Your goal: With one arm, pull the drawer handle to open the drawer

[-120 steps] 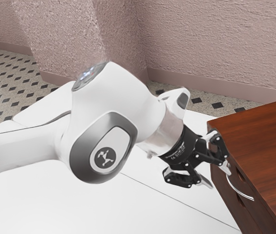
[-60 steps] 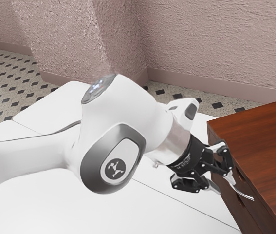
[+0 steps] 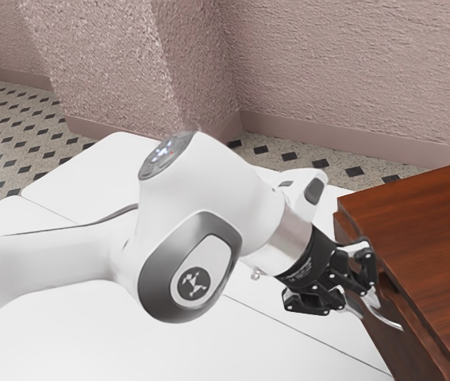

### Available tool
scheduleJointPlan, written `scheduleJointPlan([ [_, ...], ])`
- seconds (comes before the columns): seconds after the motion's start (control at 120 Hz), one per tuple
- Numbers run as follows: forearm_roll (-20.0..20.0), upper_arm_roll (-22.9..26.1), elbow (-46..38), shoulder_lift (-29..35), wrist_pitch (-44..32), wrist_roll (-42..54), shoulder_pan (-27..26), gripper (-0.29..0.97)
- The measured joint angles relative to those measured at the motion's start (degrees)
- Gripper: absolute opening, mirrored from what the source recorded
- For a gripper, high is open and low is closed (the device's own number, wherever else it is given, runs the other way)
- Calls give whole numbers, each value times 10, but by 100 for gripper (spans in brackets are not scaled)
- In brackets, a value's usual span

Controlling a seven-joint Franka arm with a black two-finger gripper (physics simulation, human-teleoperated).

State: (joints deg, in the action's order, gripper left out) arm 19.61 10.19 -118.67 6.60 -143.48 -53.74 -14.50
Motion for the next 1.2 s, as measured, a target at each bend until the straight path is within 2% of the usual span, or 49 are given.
scheduleJointPlan([
  [0.542, 0, 4, -52, 57, 0, 11, 1, -4],
  [1.2, -2, -1, -89, 90, 6, 6, 3, -3],
])
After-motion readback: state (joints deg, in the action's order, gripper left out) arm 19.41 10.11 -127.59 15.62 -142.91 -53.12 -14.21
